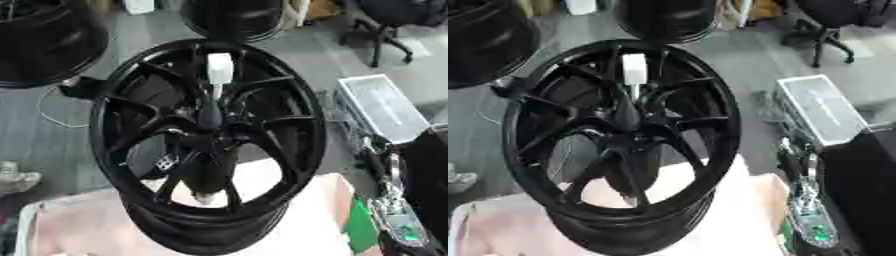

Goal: Pull the pin out of the wheel hub.

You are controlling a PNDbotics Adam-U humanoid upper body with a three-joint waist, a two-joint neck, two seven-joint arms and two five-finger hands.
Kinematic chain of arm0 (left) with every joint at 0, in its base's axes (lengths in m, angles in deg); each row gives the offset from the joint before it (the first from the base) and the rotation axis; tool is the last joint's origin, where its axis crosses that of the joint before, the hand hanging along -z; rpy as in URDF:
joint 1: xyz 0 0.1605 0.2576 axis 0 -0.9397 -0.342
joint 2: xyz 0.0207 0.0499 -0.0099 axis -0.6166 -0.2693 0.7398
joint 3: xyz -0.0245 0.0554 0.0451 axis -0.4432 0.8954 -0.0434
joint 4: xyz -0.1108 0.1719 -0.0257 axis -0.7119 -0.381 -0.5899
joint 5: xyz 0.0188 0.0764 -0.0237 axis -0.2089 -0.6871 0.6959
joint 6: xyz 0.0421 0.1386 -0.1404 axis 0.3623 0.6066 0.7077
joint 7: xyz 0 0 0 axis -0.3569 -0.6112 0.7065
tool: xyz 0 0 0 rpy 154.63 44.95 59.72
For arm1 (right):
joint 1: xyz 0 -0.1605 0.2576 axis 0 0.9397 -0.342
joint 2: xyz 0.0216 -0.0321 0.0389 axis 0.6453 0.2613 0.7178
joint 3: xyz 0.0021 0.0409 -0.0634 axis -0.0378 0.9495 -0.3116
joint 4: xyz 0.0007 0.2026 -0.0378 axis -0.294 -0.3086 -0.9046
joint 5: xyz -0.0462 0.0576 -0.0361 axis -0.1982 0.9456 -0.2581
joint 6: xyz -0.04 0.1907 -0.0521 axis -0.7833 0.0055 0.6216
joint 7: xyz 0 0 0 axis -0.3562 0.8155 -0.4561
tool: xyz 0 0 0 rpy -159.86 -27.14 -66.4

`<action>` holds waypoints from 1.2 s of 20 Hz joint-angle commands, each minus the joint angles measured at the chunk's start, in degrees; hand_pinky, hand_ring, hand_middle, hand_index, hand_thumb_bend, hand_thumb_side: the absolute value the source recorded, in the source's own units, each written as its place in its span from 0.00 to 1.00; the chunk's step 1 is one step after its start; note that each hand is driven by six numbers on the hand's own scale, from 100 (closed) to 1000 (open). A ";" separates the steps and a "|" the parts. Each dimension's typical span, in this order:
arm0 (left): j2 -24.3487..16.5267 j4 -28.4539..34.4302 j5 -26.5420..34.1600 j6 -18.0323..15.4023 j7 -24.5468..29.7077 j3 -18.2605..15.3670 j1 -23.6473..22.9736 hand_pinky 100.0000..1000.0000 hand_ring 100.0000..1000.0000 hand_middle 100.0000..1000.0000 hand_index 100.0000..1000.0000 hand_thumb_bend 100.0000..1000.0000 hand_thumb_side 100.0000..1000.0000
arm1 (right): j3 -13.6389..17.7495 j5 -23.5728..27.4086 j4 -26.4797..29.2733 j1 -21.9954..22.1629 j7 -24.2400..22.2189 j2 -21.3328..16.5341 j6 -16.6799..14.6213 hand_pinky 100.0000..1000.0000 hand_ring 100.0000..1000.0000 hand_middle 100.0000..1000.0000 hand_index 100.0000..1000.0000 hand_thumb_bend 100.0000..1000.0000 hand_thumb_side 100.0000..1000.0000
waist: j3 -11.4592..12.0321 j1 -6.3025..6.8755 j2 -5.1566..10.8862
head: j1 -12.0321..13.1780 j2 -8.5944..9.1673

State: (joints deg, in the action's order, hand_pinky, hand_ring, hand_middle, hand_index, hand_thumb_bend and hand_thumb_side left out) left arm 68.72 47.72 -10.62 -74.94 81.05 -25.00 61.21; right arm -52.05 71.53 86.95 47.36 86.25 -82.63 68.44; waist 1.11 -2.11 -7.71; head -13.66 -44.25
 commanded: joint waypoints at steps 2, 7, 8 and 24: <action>-0.80 1.09 -0.39 0.13 0.20 0.02 0.31 0.65 0.58 0.54 0.51 0.07 0.98 | 0.52 -0.11 1.31 -0.09 -0.02 -0.79 -0.15 0.42 0.49 0.77 0.82 0.00 0.53 | 0.05 -0.05 0.88 | 0.08 0.13; -0.95 1.05 -1.03 0.28 1.02 0.07 0.18 0.65 0.59 0.55 0.56 0.09 0.98 | 1.21 -0.55 1.87 0.29 0.21 -3.33 0.20 0.42 0.49 0.77 0.82 0.00 0.51 | 0.31 -0.22 0.94 | 0.13 0.13; -1.02 1.05 -1.25 0.33 1.34 0.11 0.17 0.65 0.59 0.56 0.57 0.09 0.98 | 1.39 -0.63 2.16 0.37 0.24 -4.63 0.31 0.42 0.49 0.77 0.83 0.00 0.51 | 0.32 -0.30 0.95 | 0.20 0.13; -1.65 -0.03 -8.79 1.36 11.72 1.25 -1.19 0.68 0.62 0.62 0.81 0.04 1.00 | -5.73 -2.40 17.03 -12.77 -15.85 -43.63 4.47 0.42 0.48 0.80 0.87 0.00 0.32 | 1.77 -1.41 1.46 | -0.68 0.13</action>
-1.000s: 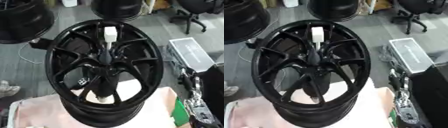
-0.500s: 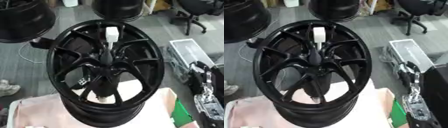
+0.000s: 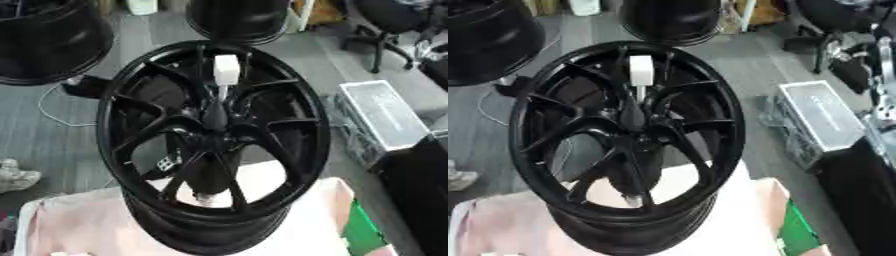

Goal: Pull the pin out of the wheel hub.

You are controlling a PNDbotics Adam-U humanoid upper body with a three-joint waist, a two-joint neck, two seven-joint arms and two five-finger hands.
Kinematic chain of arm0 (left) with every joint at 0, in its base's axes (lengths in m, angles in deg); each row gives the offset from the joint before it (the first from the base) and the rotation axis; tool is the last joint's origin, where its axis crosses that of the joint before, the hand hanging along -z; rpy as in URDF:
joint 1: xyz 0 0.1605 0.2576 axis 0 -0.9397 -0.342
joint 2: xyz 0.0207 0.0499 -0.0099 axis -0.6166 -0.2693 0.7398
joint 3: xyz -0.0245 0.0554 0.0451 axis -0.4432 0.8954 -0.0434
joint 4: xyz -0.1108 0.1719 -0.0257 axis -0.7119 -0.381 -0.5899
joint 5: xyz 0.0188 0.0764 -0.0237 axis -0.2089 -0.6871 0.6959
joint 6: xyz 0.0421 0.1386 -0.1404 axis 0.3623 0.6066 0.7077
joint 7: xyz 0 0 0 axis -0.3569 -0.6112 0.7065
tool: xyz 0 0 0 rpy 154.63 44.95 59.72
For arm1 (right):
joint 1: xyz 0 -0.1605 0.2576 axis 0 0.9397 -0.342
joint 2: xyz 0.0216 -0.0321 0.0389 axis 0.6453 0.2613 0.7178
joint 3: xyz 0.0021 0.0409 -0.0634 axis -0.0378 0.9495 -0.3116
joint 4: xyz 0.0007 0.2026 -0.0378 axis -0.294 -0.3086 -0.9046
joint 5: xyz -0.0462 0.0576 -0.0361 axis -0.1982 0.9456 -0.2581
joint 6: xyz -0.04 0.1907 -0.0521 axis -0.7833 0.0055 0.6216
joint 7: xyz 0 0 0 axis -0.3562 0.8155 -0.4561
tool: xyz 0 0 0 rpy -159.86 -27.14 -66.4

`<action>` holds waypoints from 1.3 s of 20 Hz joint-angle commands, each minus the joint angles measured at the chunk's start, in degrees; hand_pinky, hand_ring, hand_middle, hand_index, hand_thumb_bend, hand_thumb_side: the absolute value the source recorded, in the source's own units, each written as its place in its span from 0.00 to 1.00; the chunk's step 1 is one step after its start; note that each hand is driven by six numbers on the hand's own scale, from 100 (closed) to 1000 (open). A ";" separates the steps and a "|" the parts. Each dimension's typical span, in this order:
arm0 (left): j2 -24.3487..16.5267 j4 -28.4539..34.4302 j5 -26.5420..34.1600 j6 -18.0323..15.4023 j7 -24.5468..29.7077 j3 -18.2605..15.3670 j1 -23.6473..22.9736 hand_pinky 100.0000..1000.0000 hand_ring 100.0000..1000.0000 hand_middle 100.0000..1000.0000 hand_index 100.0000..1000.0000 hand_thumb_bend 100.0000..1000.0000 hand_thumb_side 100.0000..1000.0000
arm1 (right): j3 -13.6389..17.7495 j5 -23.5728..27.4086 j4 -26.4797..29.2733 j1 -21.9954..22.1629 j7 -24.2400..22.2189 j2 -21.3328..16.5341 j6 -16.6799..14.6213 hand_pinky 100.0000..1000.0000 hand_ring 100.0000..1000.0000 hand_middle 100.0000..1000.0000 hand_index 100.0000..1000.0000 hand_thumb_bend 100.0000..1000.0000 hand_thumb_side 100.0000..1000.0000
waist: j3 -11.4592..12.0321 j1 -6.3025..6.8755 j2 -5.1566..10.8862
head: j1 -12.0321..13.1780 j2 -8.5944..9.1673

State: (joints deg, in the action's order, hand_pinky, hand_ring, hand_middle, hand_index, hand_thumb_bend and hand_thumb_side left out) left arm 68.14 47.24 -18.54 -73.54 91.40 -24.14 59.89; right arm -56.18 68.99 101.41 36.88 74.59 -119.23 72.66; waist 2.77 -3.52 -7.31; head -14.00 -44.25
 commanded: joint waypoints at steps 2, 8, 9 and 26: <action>-0.97 0.25 -1.21 -0.03 2.21 0.70 0.03 0.68 0.62 0.62 0.81 0.04 1.00 | -4.33 0.35 3.05 -5.23 -8.61 -10.29 0.20 0.42 0.47 0.81 0.88 0.00 0.32 | 0.63 -0.06 1.07 | -0.41 0.13; -1.06 -0.12 -1.42 -0.45 3.94 1.60 0.04 0.68 0.62 0.62 0.81 0.04 1.00 | -13.19 -0.05 2.78 -15.21 -23.32 -12.31 -0.96 0.40 0.42 0.81 0.88 0.00 0.31 | 2.47 0.05 1.00 | -0.92 0.13; -1.09 -0.17 -1.39 -0.55 4.21 1.81 0.06 0.68 0.62 0.62 0.81 0.04 1.00 | -14.58 -0.40 2.33 -16.87 -25.41 -11.82 -1.05 0.40 0.42 0.81 0.88 0.00 0.32 | 2.84 0.13 0.93 | -1.03 0.13; -0.82 -0.90 -0.88 -1.63 8.31 4.32 1.00 0.69 0.62 0.61 0.80 0.04 1.00 | -24.34 -11.20 -16.59 -34.09 -43.85 2.14 -5.87 0.35 0.35 0.84 0.90 0.21 0.38 | 6.99 0.99 -0.04 | -2.16 0.15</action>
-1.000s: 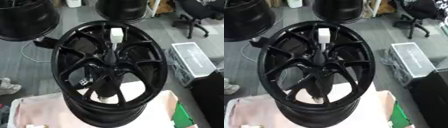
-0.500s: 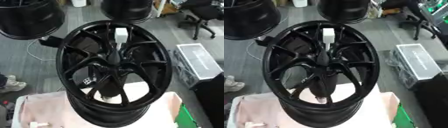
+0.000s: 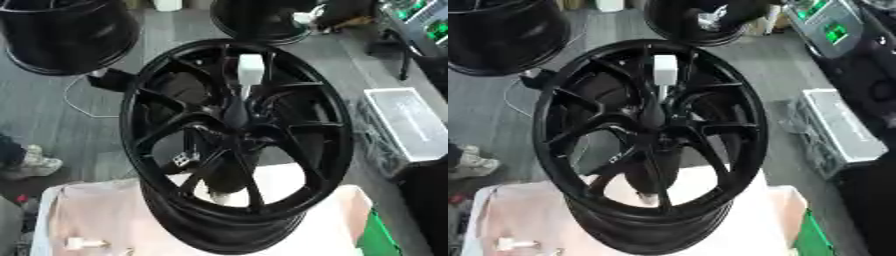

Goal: Pull the pin out of the wheel hub.

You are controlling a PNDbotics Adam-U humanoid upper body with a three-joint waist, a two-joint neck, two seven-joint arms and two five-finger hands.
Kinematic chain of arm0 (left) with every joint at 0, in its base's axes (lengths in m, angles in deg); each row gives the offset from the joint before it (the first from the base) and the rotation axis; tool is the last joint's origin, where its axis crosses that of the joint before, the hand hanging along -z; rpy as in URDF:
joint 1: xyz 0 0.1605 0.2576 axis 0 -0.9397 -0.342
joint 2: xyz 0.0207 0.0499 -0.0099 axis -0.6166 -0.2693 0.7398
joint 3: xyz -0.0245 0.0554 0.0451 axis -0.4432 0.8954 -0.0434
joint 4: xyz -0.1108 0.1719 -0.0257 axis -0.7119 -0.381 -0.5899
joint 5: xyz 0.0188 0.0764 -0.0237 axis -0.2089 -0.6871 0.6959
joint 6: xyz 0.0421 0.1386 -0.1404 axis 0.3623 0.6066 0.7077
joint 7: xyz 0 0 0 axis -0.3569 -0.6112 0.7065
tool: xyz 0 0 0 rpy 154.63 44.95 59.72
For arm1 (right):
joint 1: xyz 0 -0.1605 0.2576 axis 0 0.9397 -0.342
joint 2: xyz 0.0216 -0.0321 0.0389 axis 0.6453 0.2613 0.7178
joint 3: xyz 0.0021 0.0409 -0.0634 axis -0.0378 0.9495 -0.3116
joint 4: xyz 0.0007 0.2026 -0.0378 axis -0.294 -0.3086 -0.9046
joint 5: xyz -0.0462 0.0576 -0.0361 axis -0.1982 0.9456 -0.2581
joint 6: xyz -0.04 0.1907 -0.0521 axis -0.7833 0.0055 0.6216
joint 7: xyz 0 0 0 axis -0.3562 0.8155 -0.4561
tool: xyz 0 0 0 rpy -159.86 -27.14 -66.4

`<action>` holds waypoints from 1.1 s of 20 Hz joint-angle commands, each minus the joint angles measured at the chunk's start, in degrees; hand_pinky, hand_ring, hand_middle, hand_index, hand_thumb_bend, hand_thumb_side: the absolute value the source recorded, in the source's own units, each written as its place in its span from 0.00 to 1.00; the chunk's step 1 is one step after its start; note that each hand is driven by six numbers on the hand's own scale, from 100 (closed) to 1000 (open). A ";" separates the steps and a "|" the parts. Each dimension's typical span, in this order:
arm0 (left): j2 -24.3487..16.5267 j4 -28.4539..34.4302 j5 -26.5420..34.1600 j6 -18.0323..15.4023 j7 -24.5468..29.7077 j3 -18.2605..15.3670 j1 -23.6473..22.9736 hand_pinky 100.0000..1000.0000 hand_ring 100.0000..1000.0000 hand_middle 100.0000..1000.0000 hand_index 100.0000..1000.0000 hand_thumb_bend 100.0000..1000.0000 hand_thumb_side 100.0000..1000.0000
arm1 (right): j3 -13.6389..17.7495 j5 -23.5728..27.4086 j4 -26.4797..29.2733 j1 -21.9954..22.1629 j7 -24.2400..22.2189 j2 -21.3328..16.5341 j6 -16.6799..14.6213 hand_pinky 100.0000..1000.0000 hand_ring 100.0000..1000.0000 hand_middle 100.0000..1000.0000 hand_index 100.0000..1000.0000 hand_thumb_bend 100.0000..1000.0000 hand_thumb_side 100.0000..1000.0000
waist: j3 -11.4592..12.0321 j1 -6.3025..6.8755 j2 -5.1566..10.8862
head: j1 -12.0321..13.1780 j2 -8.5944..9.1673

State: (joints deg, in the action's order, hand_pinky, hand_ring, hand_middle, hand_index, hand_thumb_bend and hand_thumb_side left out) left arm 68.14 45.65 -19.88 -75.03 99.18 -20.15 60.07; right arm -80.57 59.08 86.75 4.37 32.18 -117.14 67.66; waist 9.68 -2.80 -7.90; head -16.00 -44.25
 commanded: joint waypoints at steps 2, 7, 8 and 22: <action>-0.74 0.66 0.50 -0.18 0.77 0.40 0.87 0.69 0.62 0.61 0.80 0.04 1.00 | -0.29 -2.13 -3.46 -2.04 -2.67 1.02 -1.79 0.35 0.35 0.84 0.90 0.22 0.37 | 0.32 0.34 0.48 | -0.03 0.30; -0.60 0.59 0.46 -0.21 1.17 0.46 0.84 0.69 0.62 0.62 0.81 0.04 1.00 | -0.67 -2.78 -5.10 -1.97 -5.11 1.95 -3.42 0.35 0.35 0.84 0.90 0.23 0.37 | 0.64 0.37 0.36 | 0.41 0.59; -0.60 0.58 0.45 -0.21 1.24 0.47 0.83 0.69 0.62 0.62 0.81 0.04 1.00 | -0.71 -2.79 -5.20 -1.87 -5.48 1.97 -3.59 0.35 0.35 0.84 0.90 0.23 0.37 | 0.67 0.35 0.35 | 0.48 0.60; -0.44 0.49 0.24 -0.10 2.23 0.75 0.75 0.69 0.63 0.62 0.81 0.04 1.00 | -0.89 -3.19 -5.77 -1.27 -9.01 2.16 -4.06 0.35 0.34 0.83 0.89 0.23 0.39 | 0.79 0.21 0.32 | 0.93 0.40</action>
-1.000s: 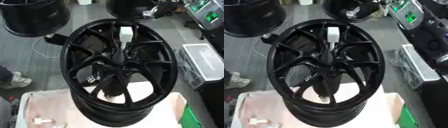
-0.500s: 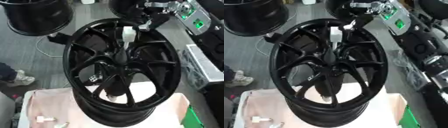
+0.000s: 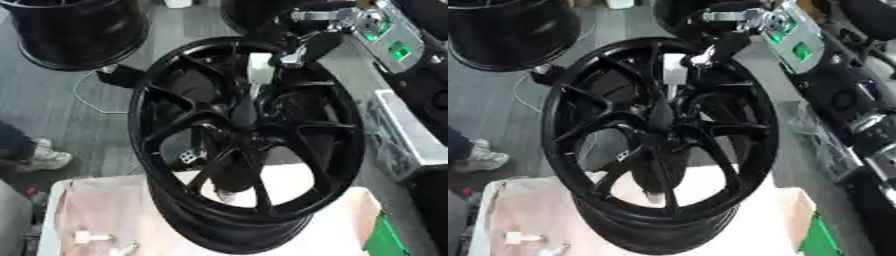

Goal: Pull the pin out of the wheel hub.

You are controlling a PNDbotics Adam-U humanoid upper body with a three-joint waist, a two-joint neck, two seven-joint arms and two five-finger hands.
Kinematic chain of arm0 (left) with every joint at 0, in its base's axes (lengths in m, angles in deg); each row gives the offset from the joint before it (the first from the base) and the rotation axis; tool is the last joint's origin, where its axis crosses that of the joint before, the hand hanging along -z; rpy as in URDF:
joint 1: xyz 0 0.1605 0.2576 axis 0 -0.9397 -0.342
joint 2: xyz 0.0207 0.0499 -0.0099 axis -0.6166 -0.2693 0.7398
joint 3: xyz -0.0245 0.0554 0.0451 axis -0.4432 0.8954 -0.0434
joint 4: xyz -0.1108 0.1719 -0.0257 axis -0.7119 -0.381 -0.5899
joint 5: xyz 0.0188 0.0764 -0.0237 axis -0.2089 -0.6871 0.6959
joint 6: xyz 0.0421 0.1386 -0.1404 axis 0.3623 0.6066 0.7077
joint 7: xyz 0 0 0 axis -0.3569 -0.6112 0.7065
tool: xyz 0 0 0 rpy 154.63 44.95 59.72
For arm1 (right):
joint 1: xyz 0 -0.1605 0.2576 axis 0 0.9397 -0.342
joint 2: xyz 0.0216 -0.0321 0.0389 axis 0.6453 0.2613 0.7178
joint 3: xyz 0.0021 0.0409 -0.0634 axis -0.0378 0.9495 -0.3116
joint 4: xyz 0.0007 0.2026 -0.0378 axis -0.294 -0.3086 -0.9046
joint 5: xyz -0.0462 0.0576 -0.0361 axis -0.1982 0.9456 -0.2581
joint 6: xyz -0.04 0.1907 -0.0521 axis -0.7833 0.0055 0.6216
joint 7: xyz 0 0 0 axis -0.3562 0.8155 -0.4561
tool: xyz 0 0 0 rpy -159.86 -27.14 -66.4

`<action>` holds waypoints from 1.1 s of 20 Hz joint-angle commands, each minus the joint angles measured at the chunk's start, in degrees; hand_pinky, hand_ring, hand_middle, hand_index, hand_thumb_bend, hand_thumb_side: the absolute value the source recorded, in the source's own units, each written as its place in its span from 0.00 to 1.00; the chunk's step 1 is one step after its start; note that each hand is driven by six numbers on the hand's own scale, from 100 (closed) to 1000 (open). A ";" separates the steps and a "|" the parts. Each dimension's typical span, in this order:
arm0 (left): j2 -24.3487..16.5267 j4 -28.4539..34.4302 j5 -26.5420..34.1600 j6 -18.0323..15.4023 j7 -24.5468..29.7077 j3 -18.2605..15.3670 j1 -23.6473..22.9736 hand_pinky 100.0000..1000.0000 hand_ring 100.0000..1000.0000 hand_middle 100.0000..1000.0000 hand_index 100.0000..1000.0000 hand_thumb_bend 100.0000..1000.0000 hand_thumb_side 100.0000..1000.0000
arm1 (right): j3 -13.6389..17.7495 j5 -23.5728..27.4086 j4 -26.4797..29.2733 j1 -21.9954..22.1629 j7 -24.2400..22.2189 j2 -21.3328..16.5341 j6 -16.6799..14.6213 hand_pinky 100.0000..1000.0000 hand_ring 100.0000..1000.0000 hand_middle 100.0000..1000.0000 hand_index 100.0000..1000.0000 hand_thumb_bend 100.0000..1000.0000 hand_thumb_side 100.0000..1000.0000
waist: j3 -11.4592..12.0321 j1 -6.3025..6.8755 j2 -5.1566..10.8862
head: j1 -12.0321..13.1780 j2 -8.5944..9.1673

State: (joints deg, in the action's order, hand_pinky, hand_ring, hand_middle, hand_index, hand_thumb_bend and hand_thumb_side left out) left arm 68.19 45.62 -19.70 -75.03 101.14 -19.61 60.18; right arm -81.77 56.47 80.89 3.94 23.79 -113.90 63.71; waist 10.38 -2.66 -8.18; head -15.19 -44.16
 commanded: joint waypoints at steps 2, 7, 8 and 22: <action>-0.48 0.50 0.04 -0.07 0.37 0.27 0.62 0.69 0.63 0.62 0.81 0.04 1.00 | 0.30 -1.08 -0.07 -0.73 -0.86 -0.93 -0.06 0.35 0.34 0.83 0.89 0.23 0.39 | 0.10 0.06 0.58 | 0.20 0.28; -0.44 0.49 -0.04 -0.06 0.57 0.31 0.58 0.69 0.63 0.62 0.81 0.04 1.00 | 0.05 -1.31 -0.43 -0.76 -1.63 -0.44 -0.22 0.35 0.34 0.83 0.89 0.23 0.40 | 0.09 0.06 0.57 | 0.26 0.22; -0.44 0.48 -0.05 -0.06 0.57 0.30 0.58 0.69 0.63 0.62 0.81 0.04 1.00 | 0.04 -1.31 -0.46 -0.78 -1.74 -0.40 -0.24 0.35 0.34 0.83 0.89 0.23 0.40 | 0.09 0.06 0.57 | 0.26 0.22; -0.36 0.42 -0.23 0.08 0.81 0.24 0.51 0.69 0.64 0.62 0.81 0.04 1.00 | -0.18 1.35 2.68 -0.13 -3.11 -1.06 -0.81 0.33 0.33 0.81 0.89 0.22 0.41 | -0.16 -0.03 0.56 | 0.74 0.11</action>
State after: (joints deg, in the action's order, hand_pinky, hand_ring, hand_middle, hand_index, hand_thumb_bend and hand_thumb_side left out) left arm 68.22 45.30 -19.97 -74.91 101.76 -19.29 60.17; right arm -82.14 57.21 82.16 4.54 20.71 -113.34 63.10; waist 10.27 -2.83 -8.19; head -14.65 -44.17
